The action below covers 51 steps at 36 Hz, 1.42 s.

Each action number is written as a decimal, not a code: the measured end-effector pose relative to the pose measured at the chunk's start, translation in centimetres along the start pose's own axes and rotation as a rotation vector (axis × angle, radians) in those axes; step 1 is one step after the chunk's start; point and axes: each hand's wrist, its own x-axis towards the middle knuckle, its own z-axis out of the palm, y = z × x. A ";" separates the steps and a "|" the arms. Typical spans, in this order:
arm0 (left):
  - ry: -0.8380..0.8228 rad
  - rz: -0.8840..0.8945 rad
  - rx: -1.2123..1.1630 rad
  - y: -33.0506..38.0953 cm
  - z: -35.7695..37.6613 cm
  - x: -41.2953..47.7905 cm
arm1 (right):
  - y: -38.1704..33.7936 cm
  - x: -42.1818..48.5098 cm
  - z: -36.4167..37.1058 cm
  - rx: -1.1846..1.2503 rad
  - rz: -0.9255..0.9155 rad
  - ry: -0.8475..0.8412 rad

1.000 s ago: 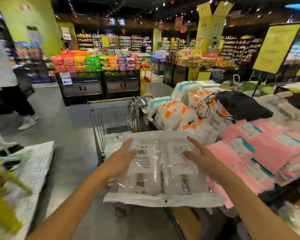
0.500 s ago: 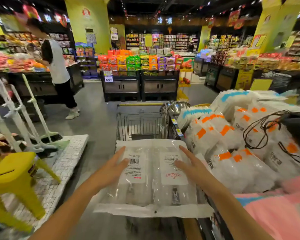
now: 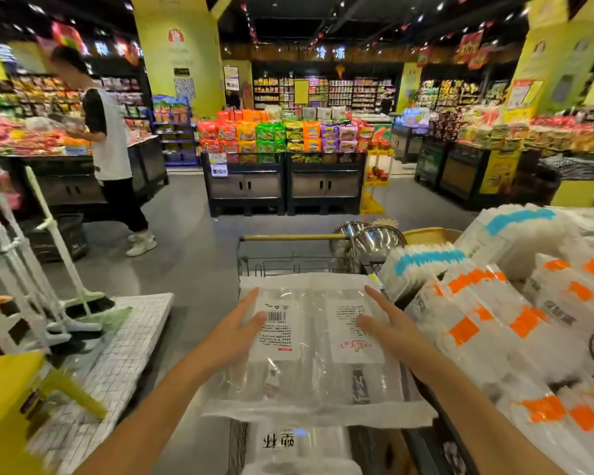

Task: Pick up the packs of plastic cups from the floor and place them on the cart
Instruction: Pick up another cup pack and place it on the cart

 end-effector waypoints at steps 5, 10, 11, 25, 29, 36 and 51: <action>-0.005 0.011 -0.004 0.0 -2.4 6.2 | -1.0 6.1 1.0 -0.024 -0.012 0.021; -0.012 0.014 0.006 -0.3 -3.5 11.9 | -0.8 12.2 1.5 -0.030 0.007 0.001; -0.006 0.017 0.024 -0.6 -3.5 13.3 | -0.6 13.5 1.5 -0.047 0.004 0.000; 0.034 -0.178 0.008 -12.1 0.9 32.1 | 11.6 33.6 4.1 -0.066 0.083 -0.117; 0.045 -0.225 0.009 -18.6 3.6 36.0 | 17.9 37.3 6.2 -0.127 0.085 -0.134; 0.072 -0.317 -0.074 -27.5 7.6 39.7 | 29.7 40.8 9.6 -0.200 0.134 -0.175; 0.175 -0.360 0.022 -32.6 9.8 42.3 | 33.7 42.4 12.4 -0.299 0.193 -0.123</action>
